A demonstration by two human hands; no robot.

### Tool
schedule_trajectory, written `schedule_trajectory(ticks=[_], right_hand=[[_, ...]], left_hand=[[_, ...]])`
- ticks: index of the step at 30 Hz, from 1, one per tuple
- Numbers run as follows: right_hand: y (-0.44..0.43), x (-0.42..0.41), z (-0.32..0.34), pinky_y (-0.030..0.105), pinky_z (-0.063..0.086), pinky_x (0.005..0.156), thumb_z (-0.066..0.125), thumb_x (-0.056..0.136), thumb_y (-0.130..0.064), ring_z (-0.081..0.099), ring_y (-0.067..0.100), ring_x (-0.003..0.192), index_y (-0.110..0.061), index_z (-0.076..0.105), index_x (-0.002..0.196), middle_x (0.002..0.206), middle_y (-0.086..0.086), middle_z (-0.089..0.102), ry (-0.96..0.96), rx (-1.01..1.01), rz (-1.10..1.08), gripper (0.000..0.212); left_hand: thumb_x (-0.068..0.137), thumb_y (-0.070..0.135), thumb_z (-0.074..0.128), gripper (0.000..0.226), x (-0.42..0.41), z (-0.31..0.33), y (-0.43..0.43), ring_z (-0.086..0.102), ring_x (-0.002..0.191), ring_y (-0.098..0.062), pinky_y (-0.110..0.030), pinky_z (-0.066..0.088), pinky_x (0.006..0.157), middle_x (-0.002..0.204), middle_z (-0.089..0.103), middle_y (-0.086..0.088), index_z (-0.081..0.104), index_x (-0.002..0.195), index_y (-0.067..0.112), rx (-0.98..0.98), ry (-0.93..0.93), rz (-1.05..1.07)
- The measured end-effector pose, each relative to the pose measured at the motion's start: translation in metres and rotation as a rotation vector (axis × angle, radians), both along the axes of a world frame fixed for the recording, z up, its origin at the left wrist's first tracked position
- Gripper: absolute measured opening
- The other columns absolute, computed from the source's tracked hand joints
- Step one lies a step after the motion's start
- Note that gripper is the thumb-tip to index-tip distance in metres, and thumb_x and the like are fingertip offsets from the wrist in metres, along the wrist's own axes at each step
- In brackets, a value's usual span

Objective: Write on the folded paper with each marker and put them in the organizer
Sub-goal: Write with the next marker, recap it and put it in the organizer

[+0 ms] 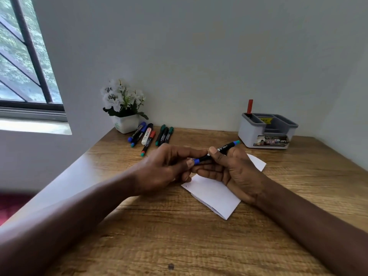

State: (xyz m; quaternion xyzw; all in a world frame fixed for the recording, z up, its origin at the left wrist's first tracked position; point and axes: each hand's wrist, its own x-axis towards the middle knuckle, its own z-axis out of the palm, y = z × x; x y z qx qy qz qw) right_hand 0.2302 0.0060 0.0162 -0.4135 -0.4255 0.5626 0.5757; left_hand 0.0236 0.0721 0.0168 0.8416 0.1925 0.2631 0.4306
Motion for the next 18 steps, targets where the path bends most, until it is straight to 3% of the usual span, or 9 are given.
schedule_trajectory(ticks=[4, 8, 11, 14, 18], right_hand=[[0.001, -0.001, 0.000, 0.030, 0.063, 0.065, 0.060, 0.099, -0.019, 0.079, 0.030, 0.083, 0.009, 0.058, 0.120, 0.099, 0.027, 0.077, 0.045, 0.011, -0.028, 0.035], [-0.003, -0.003, 0.003, 0.031, 0.063, 0.063, 0.069, 0.087, -0.028, 0.079, 0.032, 0.082, -0.004, 0.062, 0.108, 0.096, 0.023, 0.078, 0.137, 0.111, -0.198, 0.033], [-0.010, 0.002, 0.006, 0.026, 0.058, 0.054, 0.069, 0.090, -0.038, 0.078, 0.025, 0.071, -0.015, 0.065, 0.103, 0.087, 0.009, 0.080, -0.099, 0.264, -0.516, 0.026], [-0.015, 0.005, 0.008, 0.024, 0.055, 0.051, 0.065, 0.096, -0.039, 0.071, 0.016, 0.061, -0.018, 0.067, 0.100, 0.073, 0.001, 0.076, -0.216, 0.329, -0.626, 0.022], [-0.015, 0.000, 0.004, 0.020, 0.053, 0.051, 0.058, 0.099, -0.041, 0.067, 0.010, 0.058, -0.018, 0.069, 0.095, 0.069, 0.000, 0.075, -0.318, 0.218, -0.548, 0.026]], left_hand=[[0.105, 0.025, 0.051, 0.040, -0.001, -0.003, 0.001, 0.060, 0.068, -0.008, -0.024, 0.048, 0.062, 0.078, 0.068, 0.003, 0.055, 0.140, 0.043, 0.103, 0.048, 0.046], [0.100, 0.027, 0.061, 0.039, -0.002, -0.001, 0.005, 0.074, 0.085, -0.022, -0.035, 0.060, 0.079, 0.096, 0.078, -0.004, 0.056, 0.138, 0.030, 0.052, -0.078, 0.079], [0.094, 0.026, 0.070, 0.026, -0.006, -0.001, 0.012, 0.075, 0.092, -0.016, -0.038, 0.061, 0.086, 0.099, 0.078, 0.003, 0.065, 0.120, 0.024, 0.091, -0.107, 0.199], [0.089, 0.040, 0.073, 0.013, -0.007, -0.007, 0.018, 0.069, 0.094, 0.000, -0.034, 0.059, 0.083, 0.099, 0.074, 0.018, 0.070, 0.102, 0.039, 0.314, 0.061, 0.397], [0.083, 0.060, 0.068, 0.021, -0.005, -0.007, 0.020, 0.060, 0.086, 0.001, -0.028, 0.053, 0.071, 0.095, 0.063, 0.019, 0.072, 0.101, 0.049, 0.439, 0.273, 0.491]])
